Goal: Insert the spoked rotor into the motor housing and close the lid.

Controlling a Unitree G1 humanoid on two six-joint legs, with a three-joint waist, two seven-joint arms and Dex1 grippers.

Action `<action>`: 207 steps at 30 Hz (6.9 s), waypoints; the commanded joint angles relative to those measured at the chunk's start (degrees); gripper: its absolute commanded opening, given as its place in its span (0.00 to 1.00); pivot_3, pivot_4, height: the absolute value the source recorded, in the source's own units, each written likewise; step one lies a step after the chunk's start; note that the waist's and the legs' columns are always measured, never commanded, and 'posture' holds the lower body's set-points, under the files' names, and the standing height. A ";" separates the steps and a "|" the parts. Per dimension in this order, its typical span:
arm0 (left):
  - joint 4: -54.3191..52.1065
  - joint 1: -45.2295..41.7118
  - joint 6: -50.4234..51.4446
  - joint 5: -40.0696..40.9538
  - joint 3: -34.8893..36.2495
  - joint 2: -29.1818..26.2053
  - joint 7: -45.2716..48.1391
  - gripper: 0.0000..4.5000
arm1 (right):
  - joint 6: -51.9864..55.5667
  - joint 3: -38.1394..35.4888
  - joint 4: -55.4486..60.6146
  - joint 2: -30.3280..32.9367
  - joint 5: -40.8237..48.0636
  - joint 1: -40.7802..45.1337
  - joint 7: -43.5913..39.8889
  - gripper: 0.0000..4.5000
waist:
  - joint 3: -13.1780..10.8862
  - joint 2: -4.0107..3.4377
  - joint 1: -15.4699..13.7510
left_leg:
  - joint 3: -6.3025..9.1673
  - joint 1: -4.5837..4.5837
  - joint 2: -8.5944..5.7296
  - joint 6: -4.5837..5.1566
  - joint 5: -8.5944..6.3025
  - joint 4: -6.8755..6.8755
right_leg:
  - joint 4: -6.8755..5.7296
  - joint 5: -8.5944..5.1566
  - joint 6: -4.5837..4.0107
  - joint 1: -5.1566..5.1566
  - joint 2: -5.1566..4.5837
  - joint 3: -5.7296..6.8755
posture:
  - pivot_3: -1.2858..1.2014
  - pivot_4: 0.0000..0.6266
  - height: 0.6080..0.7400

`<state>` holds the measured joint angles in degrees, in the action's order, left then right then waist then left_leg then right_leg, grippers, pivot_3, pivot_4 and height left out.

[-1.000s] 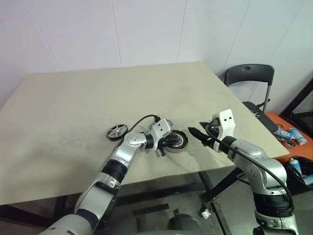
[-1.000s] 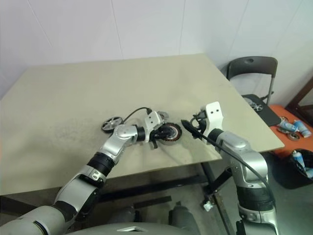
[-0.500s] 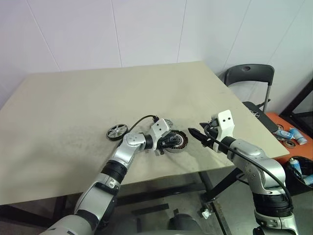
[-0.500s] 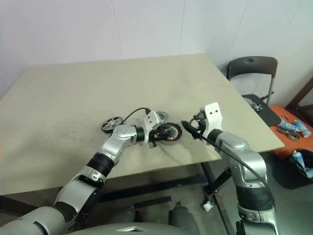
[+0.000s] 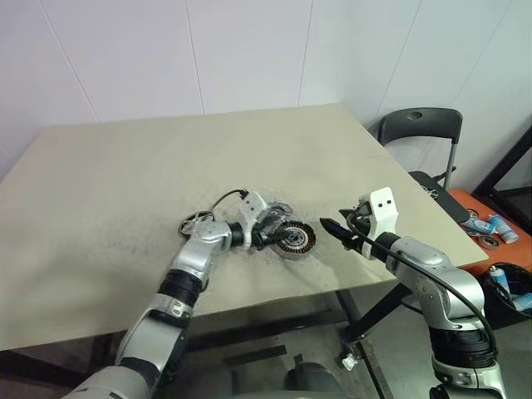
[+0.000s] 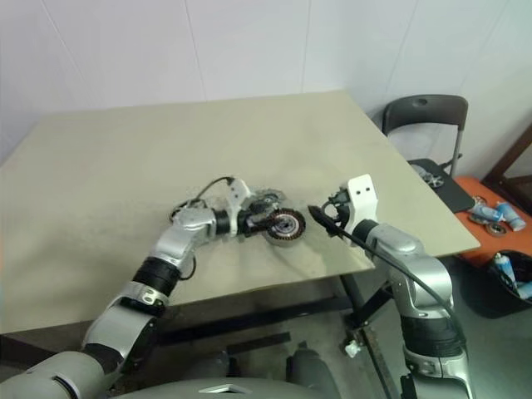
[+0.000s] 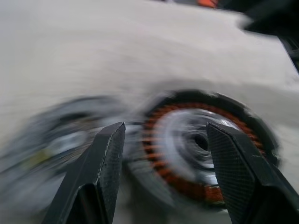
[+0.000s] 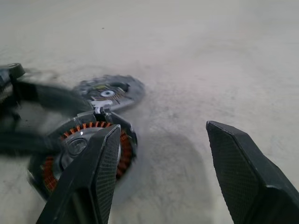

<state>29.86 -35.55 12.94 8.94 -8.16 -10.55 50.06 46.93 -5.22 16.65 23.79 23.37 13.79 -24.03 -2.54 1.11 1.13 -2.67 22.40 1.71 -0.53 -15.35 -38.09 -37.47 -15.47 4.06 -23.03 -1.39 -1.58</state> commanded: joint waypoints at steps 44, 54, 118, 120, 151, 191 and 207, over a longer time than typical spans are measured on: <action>-18.60 8.92 15.50 16.74 15.61 -4.91 -7.81 0.66 | -32.51 32.35 -32.13 12.79 -24.23 36.07 -44.93 0.01 | -0.01 0.00 -0.02 | -0.05 -0.01 -0.03 -0.01 0.00 -0.03 | -0.07 0.03 0.03 -0.05 -0.07 0.00 | 0.52 0.00 1.00; -33.34 17.91 21.36 19.77 13.62 -9.88 -3.88 0.66 | -41.70 35.94 -39.79 6.34 -30.26 37.23 -47.80 0.01 | -0.01 0.00 -0.07 | -0.04 0.03 0.00 -0.02 0.00 -0.03 | -0.08 0.04 0.03 -0.06 -0.22 -0.01 | 0.52 0.00 1.00; -37.36 22.45 18.47 19.67 4.84 -18.57 6.05 0.66 | -49.61 34.59 -42.30 7.90 -37.50 35.79 -51.67 0.01 | -0.07 -0.11 0.04 | -0.09 -0.02 0.03 -0.04 0.01 -0.03 | -0.22 0.01 -0.05 -0.13 -0.21 -0.02 | 0.52 0.00 1.00; -37.03 22.20 18.38 19.68 4.85 -18.52 6.10 0.66 | -49.79 34.69 -41.86 8.49 -37.79 35.83 -52.28 0.01 | -0.07 -0.11 0.04 | -0.09 -0.02 0.03 -0.04 0.01 -0.03 | -0.21 0.01 -0.04 -0.13 -0.21 -0.02 | 0.52 0.00 1.00; -37.24 22.65 19.15 21.32 6.85 -15.85 4.59 0.66 | -20.92 20.61 -17.78 3.79 -25.87 24.47 -41.03 0.01 | -0.05 -0.08 -0.34 | -0.10 0.01 -0.01 -0.04 0.01 -0.07 | -0.31 0.01 -0.04 -0.17 -0.32 -0.05 | 0.52 0.00 1.00; -32.74 18.30 18.79 21.56 7.25 -16.58 4.61 0.66 | -19.42 16.82 -16.81 -5.20 -23.27 6.70 -9.25 0.01 | -0.04 -0.06 0.03 | -0.13 -0.05 0.00 -0.05 0.02 -0.08 | -0.41 -0.02 -0.04 -0.17 -0.14 -0.11 | 0.52 0.00 1.00; -34.47 17.58 20.10 22.13 7.15 -16.46 3.15 0.66 | -18.75 15.49 -16.78 -7.09 -19.69 7.97 -10.37 0.01 | -0.02 -0.03 0.05 | -0.12 -0.07 0.01 -0.05 0.02 -0.08 | -0.41 -0.01 -0.04 -0.15 -0.13 -0.11 | 0.52 0.00 1.00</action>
<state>-2.42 -16.58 33.01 30.49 -1.36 -26.81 53.32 27.55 12.64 -2.45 17.43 1.03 21.16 -34.07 -2.57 1.07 1.18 -2.78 22.33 1.72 -0.59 -15.32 -38.17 -37.88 -15.48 4.02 -23.18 -1.52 -1.69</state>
